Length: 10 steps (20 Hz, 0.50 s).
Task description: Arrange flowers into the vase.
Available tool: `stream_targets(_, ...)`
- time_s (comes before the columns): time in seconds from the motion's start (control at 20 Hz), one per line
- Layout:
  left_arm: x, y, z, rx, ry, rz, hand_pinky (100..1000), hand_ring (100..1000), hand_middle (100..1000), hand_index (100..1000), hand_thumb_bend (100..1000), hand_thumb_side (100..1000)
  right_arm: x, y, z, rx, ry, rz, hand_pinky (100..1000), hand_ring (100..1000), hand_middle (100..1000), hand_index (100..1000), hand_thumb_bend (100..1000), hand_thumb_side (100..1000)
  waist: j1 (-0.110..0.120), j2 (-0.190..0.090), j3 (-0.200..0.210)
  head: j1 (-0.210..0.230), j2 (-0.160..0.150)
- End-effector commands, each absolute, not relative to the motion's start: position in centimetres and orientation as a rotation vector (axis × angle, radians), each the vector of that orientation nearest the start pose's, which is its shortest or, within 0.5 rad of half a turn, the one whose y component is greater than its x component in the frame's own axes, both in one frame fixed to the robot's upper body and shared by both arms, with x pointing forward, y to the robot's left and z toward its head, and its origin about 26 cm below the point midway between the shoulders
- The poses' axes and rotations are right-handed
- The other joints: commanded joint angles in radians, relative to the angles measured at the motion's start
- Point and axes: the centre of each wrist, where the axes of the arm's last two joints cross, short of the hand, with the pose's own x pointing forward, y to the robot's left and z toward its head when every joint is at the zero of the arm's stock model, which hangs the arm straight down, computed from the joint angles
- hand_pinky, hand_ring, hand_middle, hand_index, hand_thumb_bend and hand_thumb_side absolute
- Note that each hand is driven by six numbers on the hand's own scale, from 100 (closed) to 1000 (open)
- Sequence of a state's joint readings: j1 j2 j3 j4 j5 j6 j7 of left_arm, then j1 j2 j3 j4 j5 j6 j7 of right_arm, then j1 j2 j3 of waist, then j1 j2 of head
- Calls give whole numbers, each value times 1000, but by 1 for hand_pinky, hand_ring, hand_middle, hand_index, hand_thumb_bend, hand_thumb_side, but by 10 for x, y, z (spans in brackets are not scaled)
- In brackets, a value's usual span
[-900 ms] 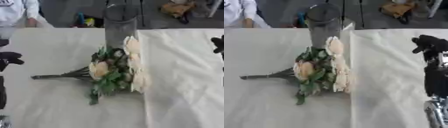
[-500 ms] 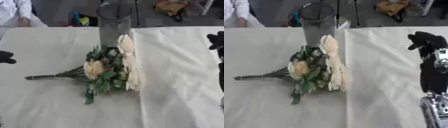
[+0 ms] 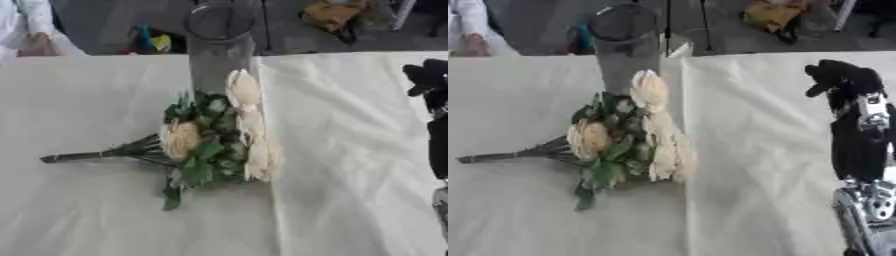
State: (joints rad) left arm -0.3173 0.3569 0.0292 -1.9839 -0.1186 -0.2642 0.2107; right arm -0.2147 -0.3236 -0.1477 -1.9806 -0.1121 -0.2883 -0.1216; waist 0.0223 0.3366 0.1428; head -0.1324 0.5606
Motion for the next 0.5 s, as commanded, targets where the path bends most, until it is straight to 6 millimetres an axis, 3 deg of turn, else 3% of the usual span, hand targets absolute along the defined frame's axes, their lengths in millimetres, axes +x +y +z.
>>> stream_targets(0.05, 300, 276, 218, 445, -2610, -292, 550, 649, 761, 888, 100, 891, 288, -310, 194, -243, -2537, 101, 902, 781, 449, 735, 100, 940, 1, -20, -1, -2, -12)
stream_targets(0.2, 298, 285, 217, 525, -2544, -405, 563, 662, 769, 900, 100, 875, 286, -315, 195, -274, -2555, 127, 902, 782, 449, 737, 100, 952, 14, -20, 2, -5, -17)
stream_targets(0.35, 297, 294, 228, 628, -2488, -541, 621, 667, 760, 901, 100, 818, 285, -317, 194, -283, -2567, 141, 898, 781, 450, 737, 100, 956, 17, -20, 2, -4, -20)
stream_targets(0.5, 297, 301, 243, 732, -2432, -673, 629, 678, 770, 914, 100, 819, 285, -318, 194, -287, -2575, 142, 897, 781, 450, 738, 100, 962, 17, -20, 1, -2, -21)
